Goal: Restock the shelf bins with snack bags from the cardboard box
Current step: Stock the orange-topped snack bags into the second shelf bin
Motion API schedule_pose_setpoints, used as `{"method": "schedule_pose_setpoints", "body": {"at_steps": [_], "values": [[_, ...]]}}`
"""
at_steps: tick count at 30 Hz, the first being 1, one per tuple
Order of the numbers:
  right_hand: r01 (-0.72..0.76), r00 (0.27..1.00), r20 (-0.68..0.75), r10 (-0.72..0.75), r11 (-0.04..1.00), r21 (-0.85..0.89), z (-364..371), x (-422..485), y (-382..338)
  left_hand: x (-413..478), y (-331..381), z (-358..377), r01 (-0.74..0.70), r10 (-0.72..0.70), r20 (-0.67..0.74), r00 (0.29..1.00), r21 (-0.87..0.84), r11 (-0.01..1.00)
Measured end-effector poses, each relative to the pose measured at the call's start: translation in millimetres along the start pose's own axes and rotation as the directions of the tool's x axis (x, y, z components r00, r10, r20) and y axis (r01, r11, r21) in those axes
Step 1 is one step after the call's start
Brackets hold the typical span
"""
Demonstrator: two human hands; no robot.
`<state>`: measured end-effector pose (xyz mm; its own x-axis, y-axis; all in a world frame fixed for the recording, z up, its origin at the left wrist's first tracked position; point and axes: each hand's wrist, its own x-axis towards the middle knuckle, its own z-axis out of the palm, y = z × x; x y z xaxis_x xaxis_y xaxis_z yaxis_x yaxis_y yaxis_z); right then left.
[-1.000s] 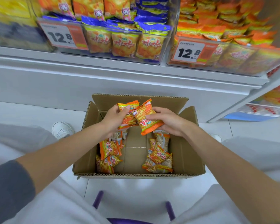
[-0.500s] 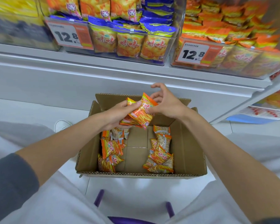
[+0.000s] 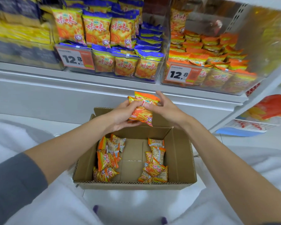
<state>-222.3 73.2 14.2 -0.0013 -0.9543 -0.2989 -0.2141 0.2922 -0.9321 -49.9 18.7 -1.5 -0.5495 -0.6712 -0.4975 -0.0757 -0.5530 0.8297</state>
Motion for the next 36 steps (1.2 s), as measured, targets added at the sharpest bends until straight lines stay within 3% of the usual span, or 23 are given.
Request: {"method": "schedule_pose_setpoints", "body": {"at_steps": [2,4,6,8,11,15,17,20,22,25,30,34,36], "values": [[-0.019,0.999,0.048,0.016,0.997,0.072,3.0,-9.8,-5.5,-6.1,9.6,9.3,-0.068,0.068,-0.012,0.998,0.023,0.997],[0.022,0.999,-0.028,-0.020,0.996,0.091,6.2,-17.7,-14.0,-13.2,18.9,20.9,-0.133,0.137,-0.026,0.990,0.133,0.982],[0.099,0.985,-0.150,-0.085,0.991,0.089,4.4,-23.8,-24.9,-21.3,34.1,31.0,-0.250,0.272,-0.022,0.962,0.331,0.910],[0.138,0.978,-0.170,-0.121,0.986,0.095,-2.4,-30.8,-39.5,-29.6,54.7,38.5,-0.357,0.382,0.041,0.923,0.457,0.815],[0.150,0.981,-0.132,-0.139,0.986,0.076,-22.8,-35.9,-58.7,-30.9,83.9,46.2,-0.407,0.403,0.134,0.905,0.545,0.733],[0.173,0.957,-0.252,-0.145,0.981,0.090,-56.5,-29.7,-84.8,-21.7,120.0,55.7,-0.398,0.368,0.180,0.912,0.598,0.696],[0.209,0.921,-0.346,-0.180,0.977,0.047,-76.2,-24.3,-97.3,-11.2,138.3,58.6,-0.456,0.458,0.175,0.872,0.632,0.627],[0.251,0.855,-0.471,-0.218,0.968,0.006,-111.0,-9.8,-109.0,27.0,160.8,55.5,-0.487,0.659,0.042,0.751,0.709,0.510],[0.261,0.826,-0.518,-0.222,0.965,0.003,-132.6,14.4,-112.0,55.6,173.9,55.8,-0.483,0.714,-0.012,0.700,0.728,0.487],[0.214,0.797,-0.578,-0.174,0.977,0.001,-153.2,65.1,-116.8,88.8,187.9,59.3,-0.489,0.718,-0.005,0.696,0.729,0.479],[0.140,0.849,-0.514,-0.124,0.990,-0.008,-163.8,130.7,-128.2,118.4,186.1,53.9,-0.540,0.714,0.068,0.697,0.705,0.460],[0.056,0.831,-0.556,-0.015,0.997,0.056,-167.1,157.4,-124.0,124.0,179.3,49.2,-0.605,0.749,0.082,0.658,0.649,0.461],[0.093,0.828,-0.557,-0.060,0.995,0.031,-165.9,162.5,-125.2,125.9,178.9,47.7,-0.612,0.751,0.083,0.655,0.641,0.463]]}}
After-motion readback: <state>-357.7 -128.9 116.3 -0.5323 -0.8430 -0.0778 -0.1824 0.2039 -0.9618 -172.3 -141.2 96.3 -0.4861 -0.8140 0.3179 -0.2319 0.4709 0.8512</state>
